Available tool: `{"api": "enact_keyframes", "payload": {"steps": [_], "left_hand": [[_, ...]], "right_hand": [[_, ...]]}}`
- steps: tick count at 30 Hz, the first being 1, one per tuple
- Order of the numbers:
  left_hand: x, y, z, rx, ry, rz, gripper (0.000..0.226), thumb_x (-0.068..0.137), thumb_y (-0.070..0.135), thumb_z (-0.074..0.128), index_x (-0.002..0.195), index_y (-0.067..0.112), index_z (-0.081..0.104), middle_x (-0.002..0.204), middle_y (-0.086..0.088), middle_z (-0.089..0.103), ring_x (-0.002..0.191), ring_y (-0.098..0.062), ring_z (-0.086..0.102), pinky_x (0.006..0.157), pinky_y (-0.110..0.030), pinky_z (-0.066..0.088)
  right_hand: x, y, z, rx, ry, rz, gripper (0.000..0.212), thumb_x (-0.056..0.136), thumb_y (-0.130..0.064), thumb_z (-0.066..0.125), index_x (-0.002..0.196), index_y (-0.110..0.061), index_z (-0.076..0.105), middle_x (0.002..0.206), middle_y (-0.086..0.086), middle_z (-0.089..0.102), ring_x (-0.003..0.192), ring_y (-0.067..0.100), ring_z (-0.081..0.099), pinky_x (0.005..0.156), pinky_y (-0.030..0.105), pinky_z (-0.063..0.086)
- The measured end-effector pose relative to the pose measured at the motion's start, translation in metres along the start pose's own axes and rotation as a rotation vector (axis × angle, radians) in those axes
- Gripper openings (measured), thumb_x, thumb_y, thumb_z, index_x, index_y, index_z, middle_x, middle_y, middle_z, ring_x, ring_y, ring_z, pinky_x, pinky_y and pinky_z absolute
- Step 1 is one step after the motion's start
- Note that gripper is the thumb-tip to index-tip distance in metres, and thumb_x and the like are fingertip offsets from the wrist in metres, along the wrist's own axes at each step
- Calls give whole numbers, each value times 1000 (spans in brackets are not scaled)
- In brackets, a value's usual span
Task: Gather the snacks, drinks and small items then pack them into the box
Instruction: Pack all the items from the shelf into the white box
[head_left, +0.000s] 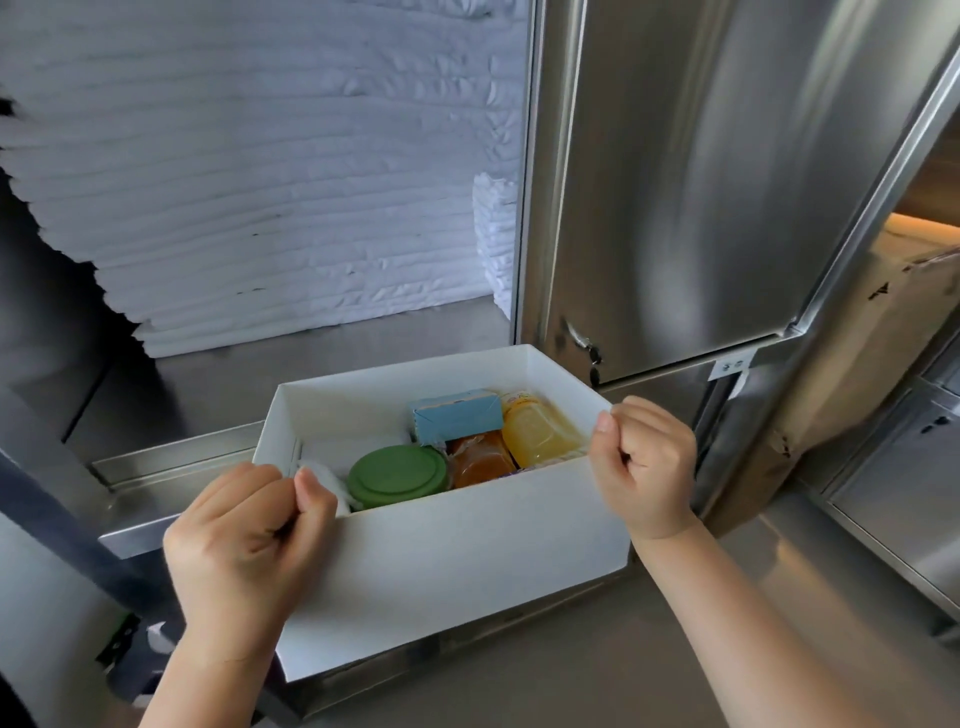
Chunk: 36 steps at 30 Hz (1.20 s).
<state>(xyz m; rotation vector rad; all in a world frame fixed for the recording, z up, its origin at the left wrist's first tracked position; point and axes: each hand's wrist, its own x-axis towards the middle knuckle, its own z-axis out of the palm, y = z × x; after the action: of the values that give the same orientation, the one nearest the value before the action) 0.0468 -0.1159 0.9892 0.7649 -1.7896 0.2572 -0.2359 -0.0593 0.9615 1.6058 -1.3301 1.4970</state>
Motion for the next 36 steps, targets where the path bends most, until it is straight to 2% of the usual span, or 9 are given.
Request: {"api": "enact_keyframes", "payload": {"steps": [4, 14, 19, 23, 30, 33, 36], "left_hand": [[4, 49, 15, -21, -18, -6, 57, 93, 17, 42, 39, 4, 33, 42, -8, 29, 50, -21, 25, 45, -32, 20], [28, 213, 76, -177, 8, 61, 53, 89, 14, 44, 38, 6, 33, 42, -5, 26, 54, -21, 25, 48, -24, 16], [39, 295, 117, -261, 43, 117, 52, 89, 14, 44, 38, 5, 36, 42, -5, 30, 54, -20, 26, 47, -25, 19], [52, 356, 148, -335, 60, 163, 52, 89, 14, 44, 39, 5, 36, 43, -2, 27, 54, -20, 26, 48, -23, 17], [79, 442, 213, -471, 33, 236, 53, 92, 16, 42, 40, 7, 33, 42, -6, 27, 47, -20, 28, 45, -30, 21], [89, 474, 250, -520, 36, 282, 52, 91, 15, 42, 41, 9, 31, 45, -4, 24, 53, -20, 24, 49, -22, 16], [98, 506, 294, -566, 26, 270, 49, 89, 14, 43, 42, 11, 27, 50, 2, 19, 56, -17, 19, 50, -19, 14]], "right_hand": [[1, 19, -53, -17, 26, 0, 45, 93, -8, 42, 52, -20, 27, 58, -6, 19, 49, 14, 19, 50, 24, 16], [18, 96, -225, -139, 102, -8, 51, 96, -12, 41, 48, -14, 25, 59, -5, 18, 53, 14, 16, 54, 23, 14], [26, 135, -318, -254, 115, -2, 53, 95, -11, 41, 45, -9, 24, 52, 1, 19, 44, 21, 21, 44, 30, 16], [34, 161, -381, -325, 138, -10, 55, 96, -11, 40, 44, -8, 23, 55, -2, 17, 46, 19, 19, 45, 31, 14], [37, 216, -466, -476, 208, -13, 54, 96, -11, 40, 44, -10, 23, 57, -4, 16, 47, 16, 17, 49, 27, 11], [36, 247, -493, -527, 224, -3, 55, 97, -12, 40, 44, -11, 24, 57, -4, 16, 47, 14, 17, 51, 24, 12], [36, 288, -515, -588, 223, 20, 55, 98, -14, 39, 44, -11, 25, 56, -4, 17, 47, 16, 18, 46, 28, 14]]}}
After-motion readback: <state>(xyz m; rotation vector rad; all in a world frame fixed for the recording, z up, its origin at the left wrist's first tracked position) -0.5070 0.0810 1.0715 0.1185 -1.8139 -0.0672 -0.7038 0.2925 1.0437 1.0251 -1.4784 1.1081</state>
